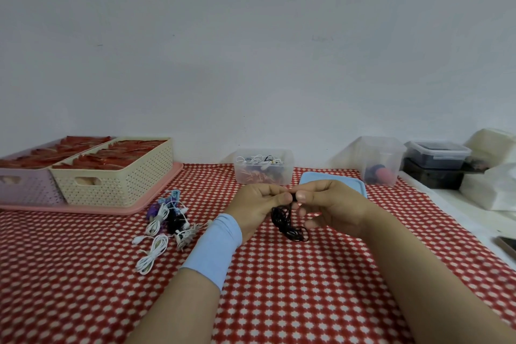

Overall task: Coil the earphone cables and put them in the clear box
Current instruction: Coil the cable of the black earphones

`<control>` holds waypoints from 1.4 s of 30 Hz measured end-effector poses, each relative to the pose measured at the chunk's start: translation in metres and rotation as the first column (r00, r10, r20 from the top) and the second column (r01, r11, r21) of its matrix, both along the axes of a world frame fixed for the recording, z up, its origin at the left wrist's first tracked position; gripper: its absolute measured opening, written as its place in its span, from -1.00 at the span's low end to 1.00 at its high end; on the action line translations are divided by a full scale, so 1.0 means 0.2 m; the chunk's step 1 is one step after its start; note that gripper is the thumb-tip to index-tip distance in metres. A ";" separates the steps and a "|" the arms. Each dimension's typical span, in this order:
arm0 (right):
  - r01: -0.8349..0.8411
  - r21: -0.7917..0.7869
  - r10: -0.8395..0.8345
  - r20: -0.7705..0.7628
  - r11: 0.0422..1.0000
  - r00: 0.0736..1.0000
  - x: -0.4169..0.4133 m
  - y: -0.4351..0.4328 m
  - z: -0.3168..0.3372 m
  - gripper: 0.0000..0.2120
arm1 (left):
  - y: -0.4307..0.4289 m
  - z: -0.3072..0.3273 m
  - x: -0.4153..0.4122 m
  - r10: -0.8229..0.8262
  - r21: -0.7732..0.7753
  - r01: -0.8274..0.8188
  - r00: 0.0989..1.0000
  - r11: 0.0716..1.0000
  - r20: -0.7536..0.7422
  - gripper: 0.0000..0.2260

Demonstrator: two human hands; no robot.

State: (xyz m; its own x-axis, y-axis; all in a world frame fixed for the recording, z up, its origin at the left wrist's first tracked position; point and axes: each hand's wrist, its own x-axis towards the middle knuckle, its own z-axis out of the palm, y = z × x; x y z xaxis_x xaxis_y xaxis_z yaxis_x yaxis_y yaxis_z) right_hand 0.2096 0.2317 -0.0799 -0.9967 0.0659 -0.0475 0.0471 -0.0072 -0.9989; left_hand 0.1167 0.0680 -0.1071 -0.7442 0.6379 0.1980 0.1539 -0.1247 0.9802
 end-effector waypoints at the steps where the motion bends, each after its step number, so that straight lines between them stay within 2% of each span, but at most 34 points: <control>1: -0.009 -0.007 0.009 0.013 1.000 1.000 0.00 0.00 0.00 -0.80 | 0.00 0.00 0.00 -0.011 0.011 0.011 1.000 1.000 -0.006 -0.92; 5: -0.001 -0.014 0.001 0.011 1.000 1.000 -0.01 -0.01 0.01 -0.87 | 0.01 0.01 0.02 -0.035 0.054 0.036 0.999 0.998 -0.008 -0.85; 9: 0.036 0.064 -0.036 0.012 0.997 0.999 -0.01 0.00 0.00 -0.75 | 0.00 0.00 0.01 0.011 0.008 -0.010 0.997 1.000 -0.071 -0.94; 15: 0.045 -0.063 -0.048 -0.046 0.997 0.998 -0.02 -0.02 0.01 -0.75 | 0.00 0.02 0.00 0.035 0.083 -0.036 0.999 0.996 0.017 -0.90; 18: 0.067 -0.069 -0.070 -0.048 0.995 0.996 -0.01 -0.01 0.01 -0.76 | -0.01 0.01 -0.01 0.058 0.033 -0.058 0.998 0.998 -0.026 -0.89; 23: 0.134 0.146 -0.113 -0.145 0.980 0.983 0.00 -0.03 0.00 -0.79 | 0.00 -0.01 -0.03 0.115 -0.068 -0.118 0.992 0.991 -0.051 -0.89; 29: 0.264 0.370 -0.172 -0.262 0.891 0.950 -0.03 -0.04 -0.02 -0.86 | 0.01 -0.02 -0.05 0.123 -0.138 -0.128 0.991 0.982 -0.044 -0.83; 34: 0.286 0.513 -0.124 -0.327 0.809 0.937 -0.05 -0.04 -0.04 -0.88 | 0.00 -0.03 -0.05 0.164 -0.177 -0.172 0.985 0.969 -0.057 -0.85; 37: 0.275 0.475 -0.141 -0.299 0.836 0.944 -0.04 -0.03 -0.03 -0.90 | 0.00 -0.02 -0.05 0.152 -0.160 -0.158 0.987 0.974 -0.050 -0.85; 42: 0.253 0.249 -0.210 -0.188 0.935 0.959 -0.04 -0.03 -0.03 -0.83 | -0.01 -0.01 -0.04 0.139 -0.105 -0.148 0.986 0.983 -0.088 -0.85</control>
State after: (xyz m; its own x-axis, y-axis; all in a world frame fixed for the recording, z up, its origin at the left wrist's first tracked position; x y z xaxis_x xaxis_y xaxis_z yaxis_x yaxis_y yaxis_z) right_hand 0.2019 0.2260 -0.0867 -0.9455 0.2843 0.1588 -0.0801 0.2696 -0.9596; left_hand 0.1088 0.0667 -0.1100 -0.8141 0.5473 0.1943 0.2403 0.0129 0.9706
